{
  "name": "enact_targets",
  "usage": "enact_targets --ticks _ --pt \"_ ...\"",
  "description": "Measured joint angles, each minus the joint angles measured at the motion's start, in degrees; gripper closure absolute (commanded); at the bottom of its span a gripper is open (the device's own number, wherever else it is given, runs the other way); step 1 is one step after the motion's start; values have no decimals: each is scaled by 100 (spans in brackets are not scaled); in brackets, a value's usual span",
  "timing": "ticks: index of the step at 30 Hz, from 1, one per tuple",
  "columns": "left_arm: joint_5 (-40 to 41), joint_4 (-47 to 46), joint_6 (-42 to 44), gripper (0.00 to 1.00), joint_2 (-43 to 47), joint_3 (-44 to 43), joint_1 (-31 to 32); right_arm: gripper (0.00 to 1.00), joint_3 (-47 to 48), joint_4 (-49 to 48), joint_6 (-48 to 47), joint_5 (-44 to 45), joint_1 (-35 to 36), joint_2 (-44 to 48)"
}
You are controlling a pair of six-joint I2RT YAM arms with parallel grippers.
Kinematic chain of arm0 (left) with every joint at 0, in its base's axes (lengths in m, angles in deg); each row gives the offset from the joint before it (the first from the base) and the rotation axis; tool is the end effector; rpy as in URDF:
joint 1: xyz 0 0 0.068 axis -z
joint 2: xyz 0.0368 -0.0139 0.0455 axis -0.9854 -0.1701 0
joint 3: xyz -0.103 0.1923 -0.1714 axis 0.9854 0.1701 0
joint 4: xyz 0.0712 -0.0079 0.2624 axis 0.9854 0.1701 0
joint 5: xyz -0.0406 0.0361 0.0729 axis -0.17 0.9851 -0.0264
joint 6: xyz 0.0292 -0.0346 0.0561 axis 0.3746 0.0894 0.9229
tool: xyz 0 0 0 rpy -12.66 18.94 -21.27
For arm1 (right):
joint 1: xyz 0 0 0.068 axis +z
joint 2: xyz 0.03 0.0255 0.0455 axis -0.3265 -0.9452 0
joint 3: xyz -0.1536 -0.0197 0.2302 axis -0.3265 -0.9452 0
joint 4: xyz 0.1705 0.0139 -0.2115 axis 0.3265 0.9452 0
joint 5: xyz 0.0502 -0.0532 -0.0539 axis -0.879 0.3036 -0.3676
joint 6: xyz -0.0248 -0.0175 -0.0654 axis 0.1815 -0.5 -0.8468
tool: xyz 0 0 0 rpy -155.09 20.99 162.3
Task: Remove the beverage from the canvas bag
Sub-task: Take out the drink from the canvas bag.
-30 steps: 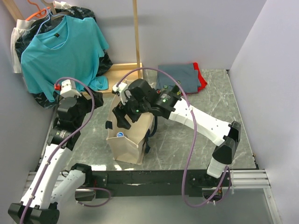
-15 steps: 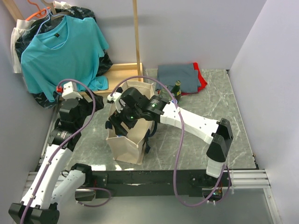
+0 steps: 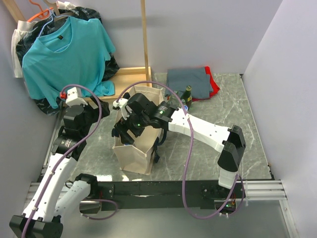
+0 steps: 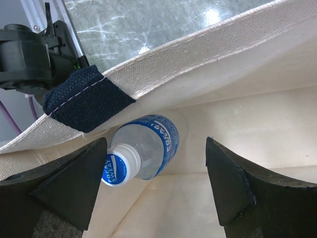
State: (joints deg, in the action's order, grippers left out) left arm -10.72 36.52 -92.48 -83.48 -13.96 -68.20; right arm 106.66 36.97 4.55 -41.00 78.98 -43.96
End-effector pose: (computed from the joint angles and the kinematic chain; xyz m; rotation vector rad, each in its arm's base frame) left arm 0.2051 -0.0310 0.3397 -0.4483 1.7766 -0.3428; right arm 0.2037 0.3859 0.3287 -1.2988 2.0759 0.8633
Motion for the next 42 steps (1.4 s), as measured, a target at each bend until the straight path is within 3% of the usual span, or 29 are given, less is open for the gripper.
enact_targets --ticks 42 --pt "66 -4 -22 4 120 160 0 14 -155 289 -179 -299 199 188"
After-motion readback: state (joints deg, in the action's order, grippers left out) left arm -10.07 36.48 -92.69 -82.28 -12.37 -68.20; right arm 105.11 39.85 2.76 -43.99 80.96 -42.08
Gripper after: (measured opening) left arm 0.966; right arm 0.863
